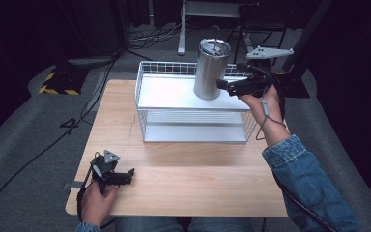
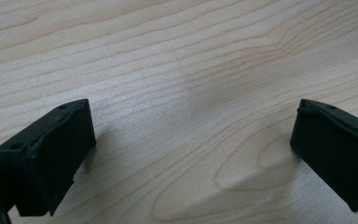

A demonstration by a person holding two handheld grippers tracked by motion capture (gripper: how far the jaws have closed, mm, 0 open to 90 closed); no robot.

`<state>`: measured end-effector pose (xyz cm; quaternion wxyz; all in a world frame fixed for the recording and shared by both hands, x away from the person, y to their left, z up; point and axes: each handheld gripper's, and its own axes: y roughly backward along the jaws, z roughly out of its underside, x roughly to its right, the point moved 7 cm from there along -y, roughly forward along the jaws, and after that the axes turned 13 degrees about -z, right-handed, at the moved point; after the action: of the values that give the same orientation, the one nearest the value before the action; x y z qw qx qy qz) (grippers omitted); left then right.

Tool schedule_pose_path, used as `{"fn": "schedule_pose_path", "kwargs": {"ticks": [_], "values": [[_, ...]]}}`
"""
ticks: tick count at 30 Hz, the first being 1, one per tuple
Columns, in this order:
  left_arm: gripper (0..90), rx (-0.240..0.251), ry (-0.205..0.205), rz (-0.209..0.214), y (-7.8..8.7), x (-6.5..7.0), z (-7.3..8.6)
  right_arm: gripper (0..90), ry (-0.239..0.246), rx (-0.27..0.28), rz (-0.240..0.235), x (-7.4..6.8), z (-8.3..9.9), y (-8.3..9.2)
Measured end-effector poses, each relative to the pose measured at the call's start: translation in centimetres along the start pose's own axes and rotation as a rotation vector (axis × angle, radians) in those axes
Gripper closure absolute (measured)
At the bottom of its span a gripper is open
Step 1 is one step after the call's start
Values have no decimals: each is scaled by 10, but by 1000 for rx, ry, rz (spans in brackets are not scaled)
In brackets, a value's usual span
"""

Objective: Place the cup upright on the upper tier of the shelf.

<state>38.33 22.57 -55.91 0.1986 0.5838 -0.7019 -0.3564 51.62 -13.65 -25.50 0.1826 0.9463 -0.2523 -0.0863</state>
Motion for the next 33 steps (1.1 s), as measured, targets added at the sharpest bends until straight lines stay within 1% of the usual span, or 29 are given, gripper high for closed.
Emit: {"fn": "schedule_pose_path", "kwargs": {"ticks": [1,2,3,5,8,9,11,12,13,15,17,21,25,29,30,32,33], "values": [[3,0,0,0,0,0,0,0,7,3,-10,-4,3,5],[3,0,0,0,0,0,0,0,7,3,-10,-4,3,5],[3,0,0,0,0,0,0,0,17,-3,-12,-8,8,11],[3,0,0,0,0,0,0,0,19,-2,-13,-9,10,13],[3,0,0,0,0,0,0,0,27,-4,-19,-13,16,21],[3,0,0,0,0,0,0,0,34,-4,-26,-17,20,27],[3,0,0,0,0,0,0,0,32,-7,-26,-18,22,29],[3,0,0,0,0,0,0,0,37,-12,-27,-21,27,34],[3,0,0,0,0,0,0,0,37,-12,-27,-21,27,34],[3,0,0,0,0,0,0,0,45,-17,-29,-26,34,40],[3,0,0,0,0,0,0,0,47,-20,-30,-27,36,42],[3,0,0,0,0,0,0,0,42,-28,-30,-31,48,50],[3,0,0,0,0,0,0,1,45,-41,-31,-35,61,54],[3,0,0,0,0,0,0,2,44,-61,-29,-39,74,57],[3,0,0,0,0,0,0,2,42,-70,-34,-42,82,57],[3,0,0,0,0,0,0,2,39,-74,-33,-42,85,57],[3,0,0,0,0,0,0,2,31,-80,-33,-44,92,57]]}}
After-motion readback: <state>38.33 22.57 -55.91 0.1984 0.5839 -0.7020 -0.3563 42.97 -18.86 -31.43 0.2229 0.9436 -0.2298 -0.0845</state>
